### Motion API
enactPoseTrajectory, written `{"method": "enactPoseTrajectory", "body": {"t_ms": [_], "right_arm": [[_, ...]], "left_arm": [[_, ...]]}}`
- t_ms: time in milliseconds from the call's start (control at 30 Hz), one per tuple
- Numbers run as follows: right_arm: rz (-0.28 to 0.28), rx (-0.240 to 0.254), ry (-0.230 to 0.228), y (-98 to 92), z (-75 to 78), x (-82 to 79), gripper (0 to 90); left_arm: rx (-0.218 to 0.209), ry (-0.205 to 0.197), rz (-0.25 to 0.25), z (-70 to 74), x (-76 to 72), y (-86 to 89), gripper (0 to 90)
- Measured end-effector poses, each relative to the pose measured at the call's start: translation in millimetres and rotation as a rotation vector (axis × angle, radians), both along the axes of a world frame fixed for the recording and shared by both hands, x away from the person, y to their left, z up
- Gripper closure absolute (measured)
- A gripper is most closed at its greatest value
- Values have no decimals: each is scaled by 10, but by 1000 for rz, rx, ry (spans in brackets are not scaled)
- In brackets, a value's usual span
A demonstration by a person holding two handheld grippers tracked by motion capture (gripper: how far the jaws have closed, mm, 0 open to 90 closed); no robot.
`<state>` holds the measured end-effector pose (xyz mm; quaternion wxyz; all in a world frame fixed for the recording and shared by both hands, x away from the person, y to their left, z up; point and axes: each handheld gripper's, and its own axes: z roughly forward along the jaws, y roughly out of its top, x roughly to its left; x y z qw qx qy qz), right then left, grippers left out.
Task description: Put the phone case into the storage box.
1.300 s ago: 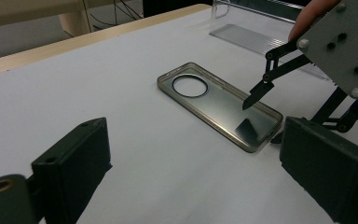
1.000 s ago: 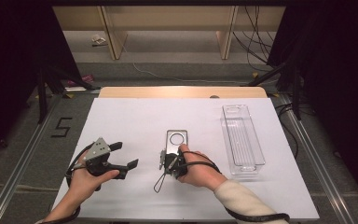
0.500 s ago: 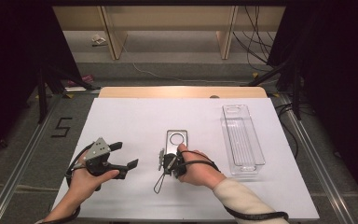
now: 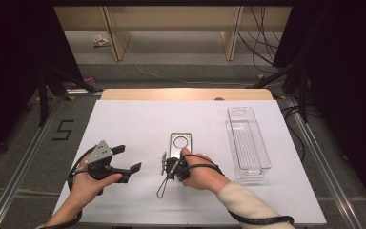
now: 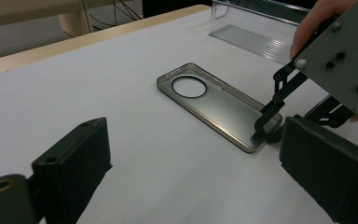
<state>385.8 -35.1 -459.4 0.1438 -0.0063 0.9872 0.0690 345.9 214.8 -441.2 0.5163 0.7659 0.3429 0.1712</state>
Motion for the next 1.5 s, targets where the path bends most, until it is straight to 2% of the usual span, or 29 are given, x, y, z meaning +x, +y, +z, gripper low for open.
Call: {"method": "enactPoseTrajectory", "body": {"t_ms": [633,1500], "right_arm": [[-4,-19,18,32,-4,3,822],[-6,-28,27,49,-5,0,862]], "left_arm": [[0,0,-2,1,0,-2,85],[2,0,-3,0,0,-4,87]]}}
